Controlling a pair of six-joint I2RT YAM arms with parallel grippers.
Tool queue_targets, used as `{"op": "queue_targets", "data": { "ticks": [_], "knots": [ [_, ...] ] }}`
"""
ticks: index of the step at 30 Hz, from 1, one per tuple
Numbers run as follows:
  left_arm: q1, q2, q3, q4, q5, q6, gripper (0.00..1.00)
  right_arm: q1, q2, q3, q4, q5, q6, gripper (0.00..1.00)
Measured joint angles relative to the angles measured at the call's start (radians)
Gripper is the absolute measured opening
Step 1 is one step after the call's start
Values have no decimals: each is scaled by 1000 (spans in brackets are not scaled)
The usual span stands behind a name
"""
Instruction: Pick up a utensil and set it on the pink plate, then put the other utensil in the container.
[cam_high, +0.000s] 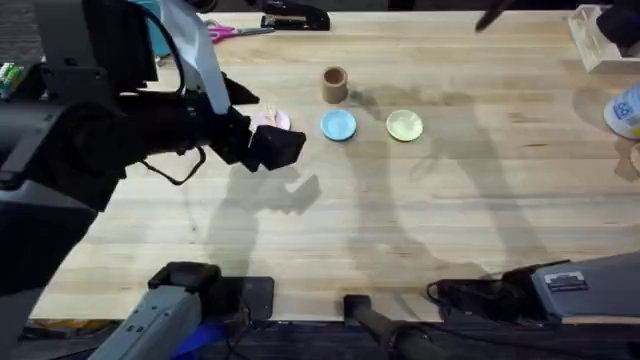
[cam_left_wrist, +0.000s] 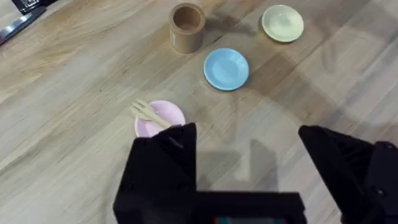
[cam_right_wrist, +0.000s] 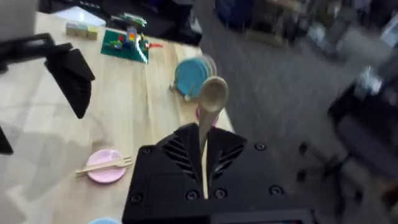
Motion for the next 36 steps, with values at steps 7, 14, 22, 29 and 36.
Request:
{"op": "queue_targets", "data": {
  "ticks": [7,14,22,29,36],
  "knots": [
    [0,0,0,0,0,0,995,0,51,-89,188,-150,-12,34],
    [0,0,0,0,0,0,995,0,140,-92,240,-259,-14,34],
    [0,0,0,0,0,0,995,0,262,-93,391,-320,-15,34],
    [0,0,0,0,0,0,996,0,368,-93,472,-326,-14,34],
    [0,0,0,0,0,0,995,0,444,-93,540,-318,-14,34]
  ]
}}
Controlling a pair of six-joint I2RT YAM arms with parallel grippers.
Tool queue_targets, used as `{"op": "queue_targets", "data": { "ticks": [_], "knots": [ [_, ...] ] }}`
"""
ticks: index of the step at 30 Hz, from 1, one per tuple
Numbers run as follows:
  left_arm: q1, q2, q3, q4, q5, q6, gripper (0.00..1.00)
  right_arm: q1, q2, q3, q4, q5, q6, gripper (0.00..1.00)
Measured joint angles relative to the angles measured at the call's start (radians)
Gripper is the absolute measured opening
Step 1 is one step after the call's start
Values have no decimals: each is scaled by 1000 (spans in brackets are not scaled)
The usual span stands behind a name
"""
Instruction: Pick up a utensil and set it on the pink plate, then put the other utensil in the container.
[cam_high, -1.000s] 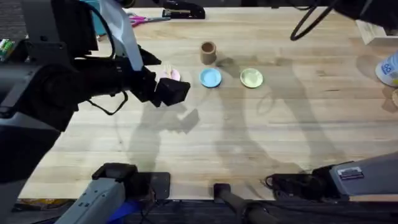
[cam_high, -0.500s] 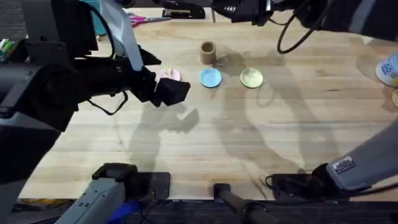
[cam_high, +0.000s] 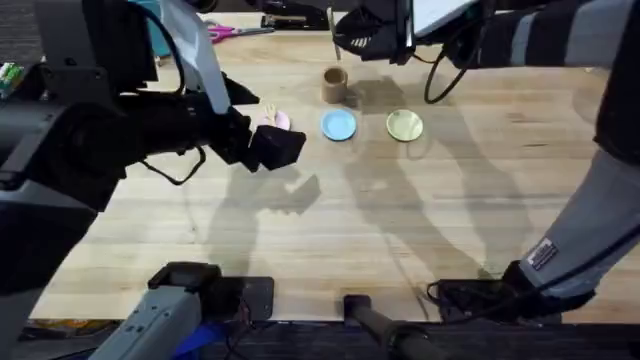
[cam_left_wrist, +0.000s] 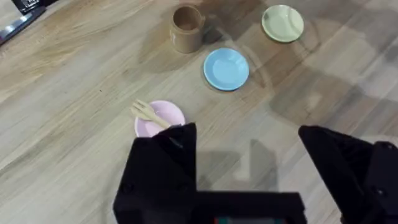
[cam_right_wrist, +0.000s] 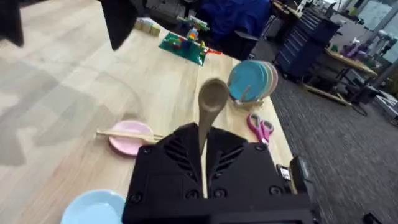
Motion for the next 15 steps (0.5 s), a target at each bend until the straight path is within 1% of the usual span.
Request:
{"op": "queue_targets", "data": {
  "ticks": [9,15],
  "knots": [
    [0,0,0,0,0,0,995,6,87,0,55,21,0,34],
    [0,0,0,0,0,0,995,11,131,0,71,56,0,34]
  ]
}}
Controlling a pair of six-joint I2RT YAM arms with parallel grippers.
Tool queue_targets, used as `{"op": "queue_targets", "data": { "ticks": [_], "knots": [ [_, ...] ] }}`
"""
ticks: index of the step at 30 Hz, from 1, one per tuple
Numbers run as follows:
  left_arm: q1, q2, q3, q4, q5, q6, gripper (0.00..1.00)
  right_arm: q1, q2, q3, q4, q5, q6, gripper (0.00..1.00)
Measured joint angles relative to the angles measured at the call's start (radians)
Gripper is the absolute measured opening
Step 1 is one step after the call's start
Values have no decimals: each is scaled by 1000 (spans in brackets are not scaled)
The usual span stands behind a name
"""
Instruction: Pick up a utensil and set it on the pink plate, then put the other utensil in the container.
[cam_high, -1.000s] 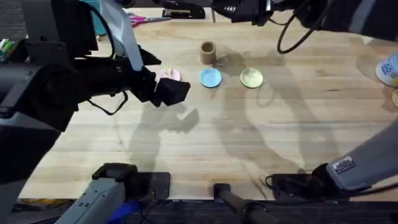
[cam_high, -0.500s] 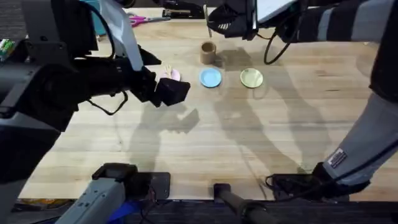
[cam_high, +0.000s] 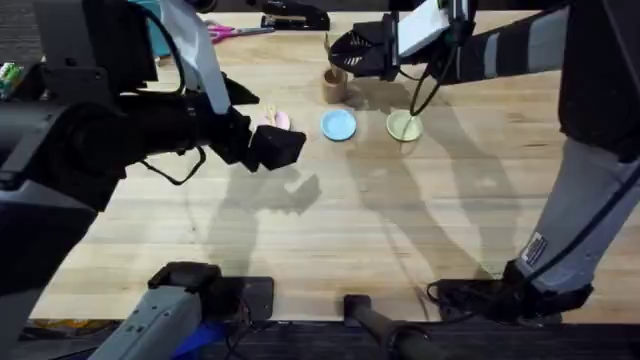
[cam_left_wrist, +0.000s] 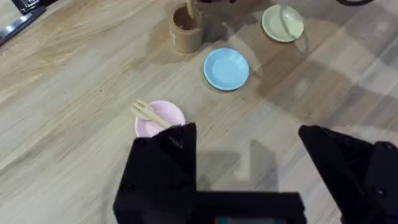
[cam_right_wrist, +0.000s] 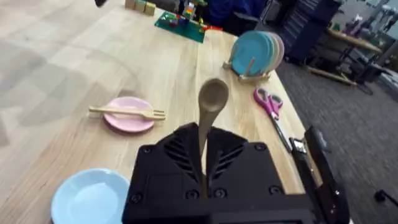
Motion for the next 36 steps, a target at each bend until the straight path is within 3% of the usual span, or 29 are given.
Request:
{"op": "queue_targets", "data": {
  "ticks": [29,31,35,36],
  "knots": [
    [0,0,0,0,0,0,995,6,115,0,27,22,0,34],
    [0,0,0,0,0,0,994,6,115,0,27,22,1,105],
    [0,0,0,0,0,0,995,6,115,0,28,21,3,442],
    [0,0,0,0,0,0,995,6,115,0,28,22,1,584]
  ]
}}
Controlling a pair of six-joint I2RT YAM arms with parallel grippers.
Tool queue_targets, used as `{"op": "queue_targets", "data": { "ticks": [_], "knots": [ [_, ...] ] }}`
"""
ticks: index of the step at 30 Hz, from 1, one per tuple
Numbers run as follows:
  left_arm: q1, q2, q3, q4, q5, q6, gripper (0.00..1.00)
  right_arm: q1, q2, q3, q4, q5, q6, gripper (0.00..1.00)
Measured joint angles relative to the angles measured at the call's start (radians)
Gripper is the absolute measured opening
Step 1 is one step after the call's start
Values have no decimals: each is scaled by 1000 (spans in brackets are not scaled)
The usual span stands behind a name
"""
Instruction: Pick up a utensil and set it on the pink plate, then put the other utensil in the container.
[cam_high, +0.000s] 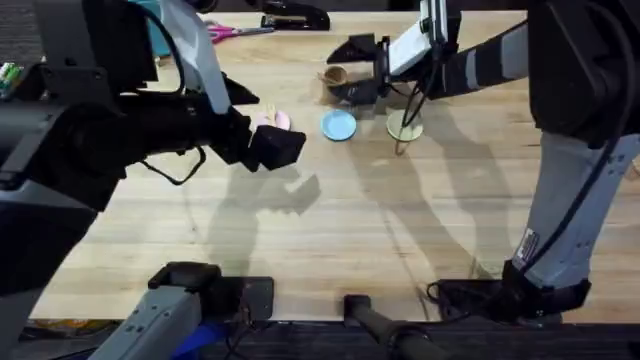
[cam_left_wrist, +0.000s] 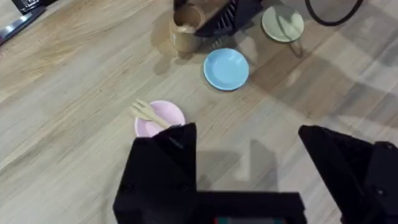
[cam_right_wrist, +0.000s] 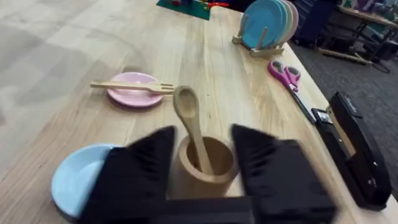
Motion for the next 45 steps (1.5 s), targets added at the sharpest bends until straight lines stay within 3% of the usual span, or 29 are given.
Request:
{"op": "queue_targets", "data": {
  "ticks": [2,3,4,16,23,36,45],
  "knots": [
    [0,0,0,0,0,0,995,0,0,0,0,0,4,866],
    [0,0,0,0,0,0,995,0,0,0,3,0,8,963],
    [0,0,0,0,0,0,995,0,0,0,2,0,17,989],
    [0,0,0,0,0,0,995,-1,-5,0,-2,1,182,997],
    [0,0,0,0,0,0,996,-16,-115,0,-55,5,332,998],
    [0,0,0,0,0,0,994,-59,-411,0,-574,96,419,998],
    [0,0,0,0,0,0,995,-89,-637,0,-1119,347,285,997]
  ]
}}
